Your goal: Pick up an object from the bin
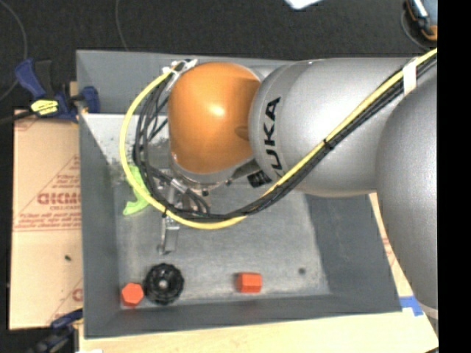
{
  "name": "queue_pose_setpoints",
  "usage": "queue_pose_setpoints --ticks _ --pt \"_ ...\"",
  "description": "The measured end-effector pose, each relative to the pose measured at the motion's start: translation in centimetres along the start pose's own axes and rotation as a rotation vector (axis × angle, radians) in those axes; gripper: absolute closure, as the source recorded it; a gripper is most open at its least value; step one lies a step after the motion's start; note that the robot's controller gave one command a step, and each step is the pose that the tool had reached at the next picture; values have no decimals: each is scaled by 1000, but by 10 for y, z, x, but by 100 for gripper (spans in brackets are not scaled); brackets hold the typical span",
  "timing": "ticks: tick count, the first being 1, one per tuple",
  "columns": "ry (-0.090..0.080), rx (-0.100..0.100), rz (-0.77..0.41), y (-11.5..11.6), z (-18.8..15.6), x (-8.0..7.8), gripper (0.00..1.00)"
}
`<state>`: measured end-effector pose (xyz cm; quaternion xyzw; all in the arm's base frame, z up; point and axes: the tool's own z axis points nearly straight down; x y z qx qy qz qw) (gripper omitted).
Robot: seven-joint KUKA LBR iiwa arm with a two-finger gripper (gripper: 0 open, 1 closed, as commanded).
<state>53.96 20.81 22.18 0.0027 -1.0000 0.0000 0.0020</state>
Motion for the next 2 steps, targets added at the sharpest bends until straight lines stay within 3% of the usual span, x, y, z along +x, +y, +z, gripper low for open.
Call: queue_pose_setpoints --ticks 1,2 --pt "-7 -2 5 -2 -5 -1 0" --pt "-7 -3 -10 5 91 -18 0"
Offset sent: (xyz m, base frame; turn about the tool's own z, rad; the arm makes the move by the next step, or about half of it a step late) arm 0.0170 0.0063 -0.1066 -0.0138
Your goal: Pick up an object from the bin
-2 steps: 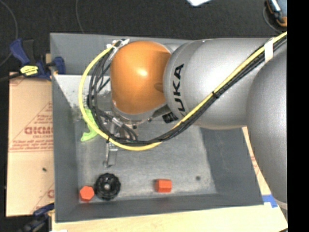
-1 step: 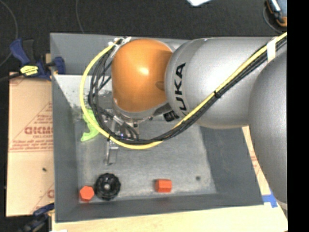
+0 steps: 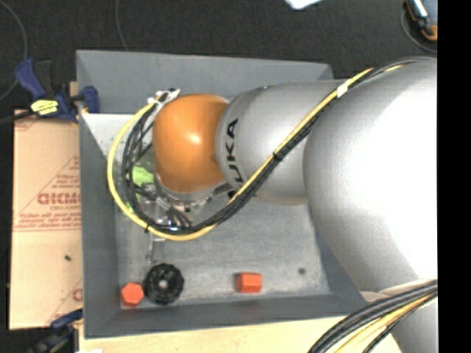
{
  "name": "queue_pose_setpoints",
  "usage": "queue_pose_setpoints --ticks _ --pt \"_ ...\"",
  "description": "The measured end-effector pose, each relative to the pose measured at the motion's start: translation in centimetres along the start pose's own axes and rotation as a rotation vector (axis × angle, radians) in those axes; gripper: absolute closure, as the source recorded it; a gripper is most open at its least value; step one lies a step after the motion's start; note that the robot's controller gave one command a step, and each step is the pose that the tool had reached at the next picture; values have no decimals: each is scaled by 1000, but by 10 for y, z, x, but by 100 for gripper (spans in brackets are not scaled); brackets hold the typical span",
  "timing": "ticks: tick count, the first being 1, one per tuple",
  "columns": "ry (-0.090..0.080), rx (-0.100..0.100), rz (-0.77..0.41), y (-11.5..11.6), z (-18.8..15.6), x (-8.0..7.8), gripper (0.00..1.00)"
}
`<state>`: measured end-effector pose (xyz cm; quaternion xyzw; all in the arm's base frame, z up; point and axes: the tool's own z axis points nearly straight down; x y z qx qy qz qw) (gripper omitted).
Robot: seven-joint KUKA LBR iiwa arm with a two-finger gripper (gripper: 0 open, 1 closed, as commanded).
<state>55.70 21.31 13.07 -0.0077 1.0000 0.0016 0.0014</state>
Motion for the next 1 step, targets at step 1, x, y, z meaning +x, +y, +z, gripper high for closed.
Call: queue_pose_setpoints --ticks 1 --pt "0 1 30 -9 35 -7 0"
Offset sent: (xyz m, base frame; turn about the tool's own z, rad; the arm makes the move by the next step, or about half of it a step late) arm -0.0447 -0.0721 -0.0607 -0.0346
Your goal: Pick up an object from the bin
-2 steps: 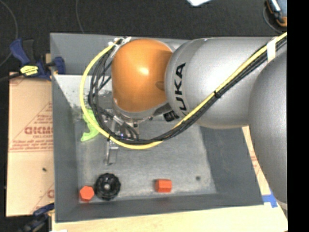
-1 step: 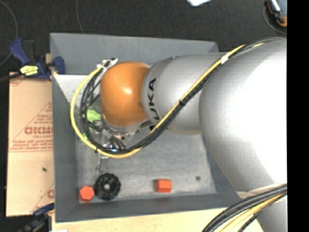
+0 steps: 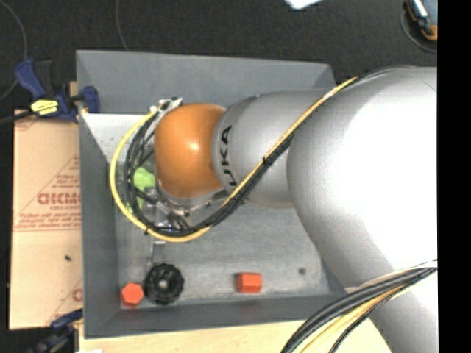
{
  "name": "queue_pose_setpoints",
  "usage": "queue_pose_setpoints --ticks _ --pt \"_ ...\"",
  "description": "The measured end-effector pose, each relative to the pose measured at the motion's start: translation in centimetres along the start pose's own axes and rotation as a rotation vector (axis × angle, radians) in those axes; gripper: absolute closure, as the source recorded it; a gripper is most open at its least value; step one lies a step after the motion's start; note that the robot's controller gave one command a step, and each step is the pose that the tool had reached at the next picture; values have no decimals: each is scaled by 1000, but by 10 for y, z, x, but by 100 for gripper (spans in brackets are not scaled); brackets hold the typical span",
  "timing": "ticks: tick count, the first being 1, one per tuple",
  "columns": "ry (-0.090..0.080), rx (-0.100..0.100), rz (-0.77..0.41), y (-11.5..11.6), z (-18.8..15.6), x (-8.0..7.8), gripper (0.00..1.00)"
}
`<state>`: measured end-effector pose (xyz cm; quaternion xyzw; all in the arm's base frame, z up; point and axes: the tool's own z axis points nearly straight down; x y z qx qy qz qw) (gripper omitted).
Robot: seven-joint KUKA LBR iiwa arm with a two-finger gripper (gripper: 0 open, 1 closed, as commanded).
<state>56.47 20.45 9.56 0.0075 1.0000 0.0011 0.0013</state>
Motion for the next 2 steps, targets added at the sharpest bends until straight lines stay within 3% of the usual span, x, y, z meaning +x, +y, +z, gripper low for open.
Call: queue_pose_setpoints --ticks 1,2 --pt "-7 -1 -59 -68 23 49 0" --pt "-11 -4 -109 -24 18 18 100"
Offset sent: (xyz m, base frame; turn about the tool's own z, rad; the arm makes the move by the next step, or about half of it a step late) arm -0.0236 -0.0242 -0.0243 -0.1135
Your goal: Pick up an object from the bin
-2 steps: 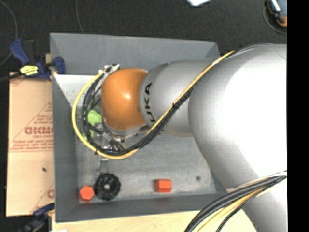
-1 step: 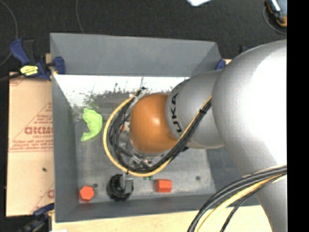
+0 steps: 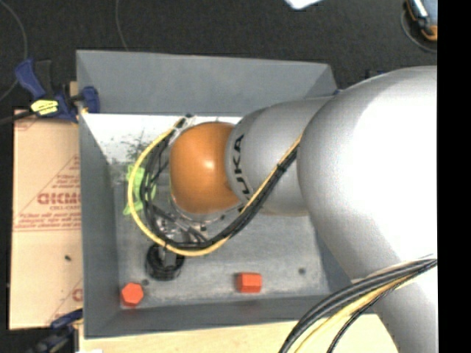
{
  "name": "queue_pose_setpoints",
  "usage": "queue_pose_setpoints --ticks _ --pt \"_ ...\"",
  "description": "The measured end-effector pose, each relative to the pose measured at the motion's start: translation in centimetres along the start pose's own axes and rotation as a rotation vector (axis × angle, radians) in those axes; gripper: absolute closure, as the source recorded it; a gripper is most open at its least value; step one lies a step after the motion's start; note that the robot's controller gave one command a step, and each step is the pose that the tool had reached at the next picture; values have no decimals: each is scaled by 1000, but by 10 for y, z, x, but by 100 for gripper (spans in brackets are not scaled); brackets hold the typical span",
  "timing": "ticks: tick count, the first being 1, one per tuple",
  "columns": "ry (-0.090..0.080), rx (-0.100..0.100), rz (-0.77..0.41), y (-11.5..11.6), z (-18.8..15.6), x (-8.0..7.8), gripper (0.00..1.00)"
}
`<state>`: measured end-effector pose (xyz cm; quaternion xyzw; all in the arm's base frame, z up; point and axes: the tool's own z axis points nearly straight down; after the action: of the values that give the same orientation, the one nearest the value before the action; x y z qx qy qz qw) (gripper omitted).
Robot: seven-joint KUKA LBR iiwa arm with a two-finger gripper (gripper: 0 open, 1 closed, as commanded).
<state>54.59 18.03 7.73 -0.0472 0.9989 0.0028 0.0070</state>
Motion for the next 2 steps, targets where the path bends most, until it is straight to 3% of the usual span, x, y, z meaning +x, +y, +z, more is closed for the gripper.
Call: queue_pose_setpoints --ticks 1,2 --pt "0 0 2 0 0 0 100" --pt "-8 0 10 -29 -44 7 100"
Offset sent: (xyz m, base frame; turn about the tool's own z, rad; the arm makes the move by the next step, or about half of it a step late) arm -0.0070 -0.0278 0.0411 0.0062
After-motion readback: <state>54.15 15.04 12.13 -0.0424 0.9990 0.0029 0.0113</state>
